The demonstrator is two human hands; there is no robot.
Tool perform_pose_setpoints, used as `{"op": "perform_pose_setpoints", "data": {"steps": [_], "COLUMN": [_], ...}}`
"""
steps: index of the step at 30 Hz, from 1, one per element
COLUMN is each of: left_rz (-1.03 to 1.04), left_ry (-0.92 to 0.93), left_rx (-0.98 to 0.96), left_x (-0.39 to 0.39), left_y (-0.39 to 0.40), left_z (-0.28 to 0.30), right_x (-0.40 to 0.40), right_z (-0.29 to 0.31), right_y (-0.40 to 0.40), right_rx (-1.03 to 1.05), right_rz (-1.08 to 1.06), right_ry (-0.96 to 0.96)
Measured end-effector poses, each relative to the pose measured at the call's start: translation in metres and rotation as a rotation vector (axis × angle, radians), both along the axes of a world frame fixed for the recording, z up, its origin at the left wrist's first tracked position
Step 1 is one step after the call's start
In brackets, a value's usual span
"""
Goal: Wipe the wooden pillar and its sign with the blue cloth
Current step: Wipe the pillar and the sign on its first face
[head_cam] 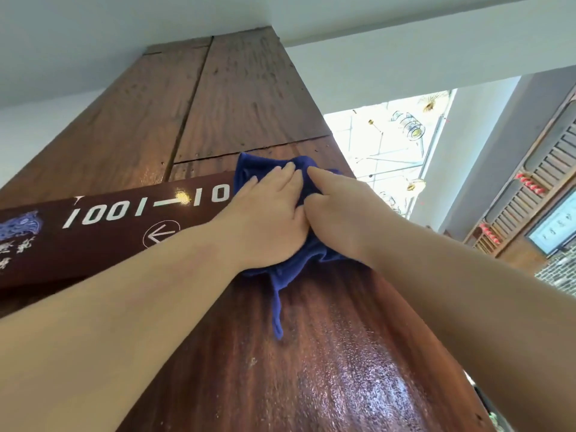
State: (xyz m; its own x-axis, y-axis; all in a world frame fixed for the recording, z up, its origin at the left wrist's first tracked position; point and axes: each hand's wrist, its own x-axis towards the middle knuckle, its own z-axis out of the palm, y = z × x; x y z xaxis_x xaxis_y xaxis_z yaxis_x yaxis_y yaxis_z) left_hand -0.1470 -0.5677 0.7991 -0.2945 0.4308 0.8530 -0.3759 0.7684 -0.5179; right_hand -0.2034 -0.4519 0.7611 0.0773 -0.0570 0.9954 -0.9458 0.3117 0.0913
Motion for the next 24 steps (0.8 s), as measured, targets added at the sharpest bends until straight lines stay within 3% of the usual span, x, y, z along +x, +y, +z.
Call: {"op": "perform_pose_setpoints", "data": {"steps": [4, 7, 16, 20, 24], "left_rz": [-0.005, 0.016, -0.01, 0.028, -0.003], "left_ry": [0.041, 0.028, -0.052, -0.062, -0.052], "left_rx": [-0.174, -0.187, 0.07, 0.094, 0.068], "left_x": [0.01, 0.009, 0.003, 0.0, 0.003], "left_y": [-0.019, -0.023, 0.002, 0.004, 0.001], "left_z": [-0.036, -0.038, 0.013, 0.032, 0.008], "right_x": [-0.024, -0.028, -0.009, -0.006, -0.013], "right_z": [-0.036, -0.043, 0.016, 0.033, 0.015], "right_y": [0.004, 0.002, 0.015, 0.011, 0.01], "right_rx": [-0.047, -0.007, 0.159, 0.201, 0.147], "right_rz": [-0.028, -0.086, -0.196, -0.335, -0.186], "right_ry": [0.141, 0.236, 0.001, 0.027, 0.057]}}
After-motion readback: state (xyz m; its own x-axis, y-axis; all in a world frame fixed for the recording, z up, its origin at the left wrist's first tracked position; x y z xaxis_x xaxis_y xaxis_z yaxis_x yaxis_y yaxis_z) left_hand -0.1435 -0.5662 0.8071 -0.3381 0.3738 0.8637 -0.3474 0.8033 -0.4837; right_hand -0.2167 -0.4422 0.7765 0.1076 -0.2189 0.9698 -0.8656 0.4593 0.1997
